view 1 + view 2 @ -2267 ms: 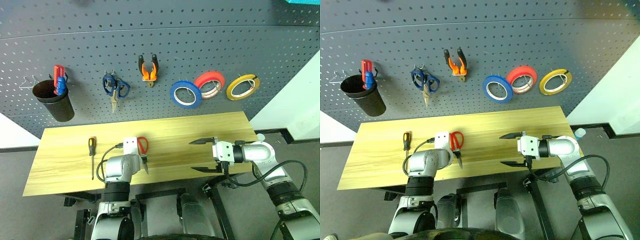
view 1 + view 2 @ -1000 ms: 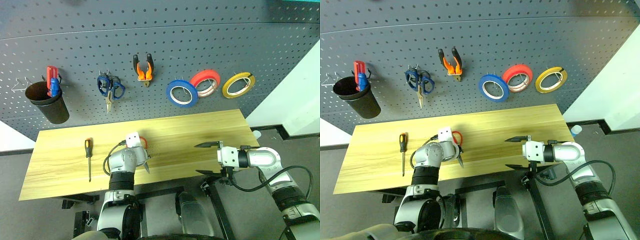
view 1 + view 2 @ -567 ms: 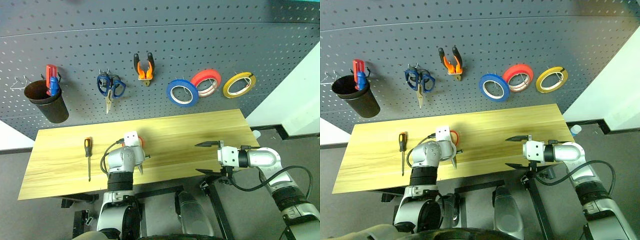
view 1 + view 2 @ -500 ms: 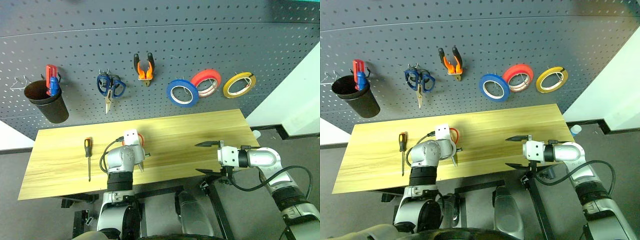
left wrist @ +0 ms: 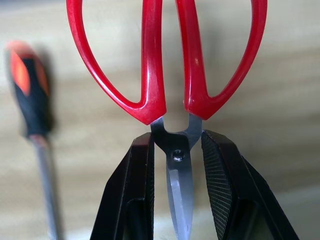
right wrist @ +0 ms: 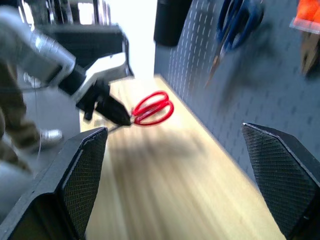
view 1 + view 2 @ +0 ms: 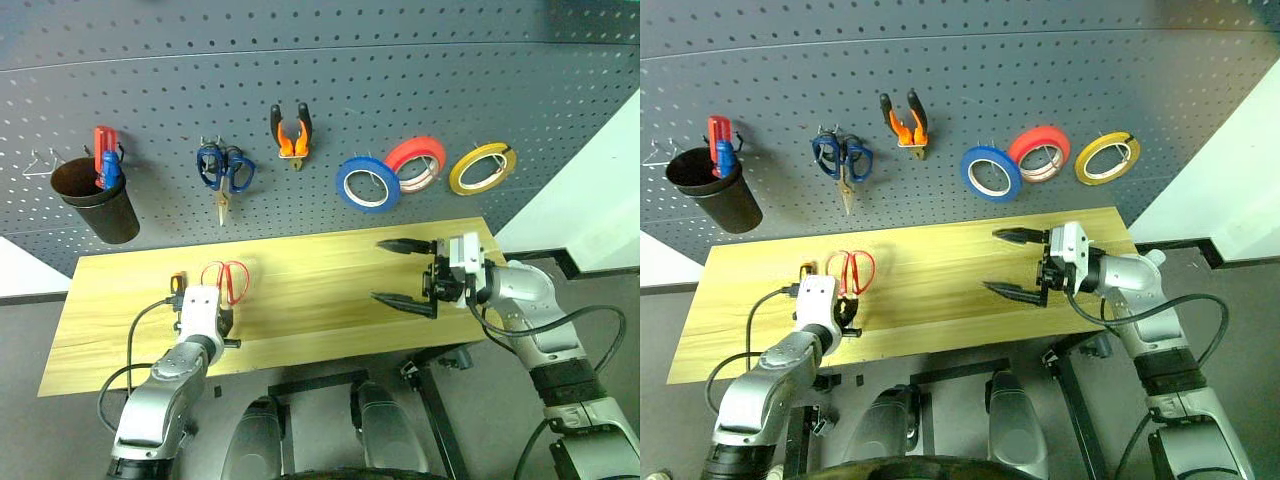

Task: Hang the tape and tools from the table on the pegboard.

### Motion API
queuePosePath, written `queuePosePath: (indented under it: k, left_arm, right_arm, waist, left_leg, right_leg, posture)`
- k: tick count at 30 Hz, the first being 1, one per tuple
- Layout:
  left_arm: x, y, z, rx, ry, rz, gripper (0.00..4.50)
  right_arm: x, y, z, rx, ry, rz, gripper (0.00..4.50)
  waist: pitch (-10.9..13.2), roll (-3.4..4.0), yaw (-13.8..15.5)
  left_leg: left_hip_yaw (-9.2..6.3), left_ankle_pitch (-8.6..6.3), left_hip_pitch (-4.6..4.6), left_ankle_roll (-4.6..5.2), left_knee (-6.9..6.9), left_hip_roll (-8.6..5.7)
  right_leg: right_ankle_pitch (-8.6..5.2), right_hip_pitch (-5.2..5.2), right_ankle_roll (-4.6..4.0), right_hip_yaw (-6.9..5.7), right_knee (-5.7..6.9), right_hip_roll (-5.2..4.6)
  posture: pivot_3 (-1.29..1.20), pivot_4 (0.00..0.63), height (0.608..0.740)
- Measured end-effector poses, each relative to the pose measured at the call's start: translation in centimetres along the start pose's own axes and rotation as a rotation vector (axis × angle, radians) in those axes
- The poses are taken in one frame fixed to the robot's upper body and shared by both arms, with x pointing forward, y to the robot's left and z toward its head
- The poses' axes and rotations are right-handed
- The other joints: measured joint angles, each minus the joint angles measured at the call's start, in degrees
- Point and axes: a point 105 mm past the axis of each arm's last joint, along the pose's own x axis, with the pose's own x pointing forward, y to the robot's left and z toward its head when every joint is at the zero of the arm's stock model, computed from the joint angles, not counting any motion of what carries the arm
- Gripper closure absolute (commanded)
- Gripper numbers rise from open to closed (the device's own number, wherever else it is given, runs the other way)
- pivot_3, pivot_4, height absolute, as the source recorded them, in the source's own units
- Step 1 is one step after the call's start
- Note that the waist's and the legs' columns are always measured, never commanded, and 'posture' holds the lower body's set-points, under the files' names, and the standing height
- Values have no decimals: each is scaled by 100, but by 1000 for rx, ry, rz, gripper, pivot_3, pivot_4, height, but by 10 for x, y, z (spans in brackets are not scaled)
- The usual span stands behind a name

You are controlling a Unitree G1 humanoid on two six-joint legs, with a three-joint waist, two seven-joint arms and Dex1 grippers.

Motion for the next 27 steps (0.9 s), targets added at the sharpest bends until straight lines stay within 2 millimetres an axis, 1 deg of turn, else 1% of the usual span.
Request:
queuePosePath:
  k: [3,6,8,10,13,15,18,21,23,27]
  left_arm:
    - [-10,0,21,22,-199,-60,3491]
    - [-20,9,31,7,-323,-72,3491]
    - [-28,15,39,-13,-409,-80,3491]
    - [-35,20,52,-21,-503,-91,3491]
    - [-40,23,68,-11,-594,-108,3491]
    - [-39,27,82,5,-650,-99,3491]
    - [-31,32,107,28,-722,-74,3491]
    - [-26,36,127,43,-774,-56,3491]
    - [-22,35,134,54,-789,-55,3491]
    - [-10,31,142,74,-790,-75,3491]
  right_arm:
    - [9,-2,22,30,-72,25,0]
    - [15,-4,35,40,-102,42,0]
    - [17,-5,37,41,-107,46,0]
    - [19,-4,37,48,-111,48,0]
    - [20,-4,36,52,-112,49,0]
    - [21,-4,35,68,-116,49,0]
    - [22,-3,37,99,-128,59,0]
    - [21,-4,41,92,-139,60,0]
    - [20,-5,42,88,-141,55,0]
    - [23,-4,44,85,-151,56,0]
  waist:
    - [-2,7,55]
    - [-3,8,109]
    - [-3,8,134]
    - [-4,8,184]
    - [-9,12,239]
    - [-10,13,255]
    - [-15,15,252]
    - [-23,17,240]
    - [-27,19,227]
    - [-41,23,223]
  left_leg:
    - [1,0,-35,0,-5,1]
    - [-1,1,-60,1,-2,1]
    - [-1,1,-62,1,2,1]
    - [1,1,-61,1,10,1]
    - [2,1,-60,1,23,1]
    - [2,1,-60,1,30,1]
    - [1,1,-60,1,39,1]
    - [1,1,-59,2,42,1]
    - [1,1,-58,1,42,1]
    - [1,2,-57,2,48,1]
  right_leg:
    - [15,-33,-23,0,-2,1]
    - [16,-59,-22,-3,8,2]
    - [16,-59,-22,-4,9,2]
    - [19,-56,-24,-4,10,2]
    - [20,-48,-24,-4,10,3]
    - [21,-42,-22,-5,12,3]
    - [27,-36,-13,-5,14,4]
    - [39,-33,8,-5,14,4]
    - [41,-32,11,-5,14,5]
    - [44,-29,16,-5,17,7]
  posture:
    - [-6,165,736]
    - [-3,157,736]
    - [-3,153,736]
    - [-5,148,736]
    - [-7,143,736]
    - [-11,137,736]
    - [-16,130,736]
    - [-20,124,736]
    - [-28,116,736]
    - [-44,102,736]
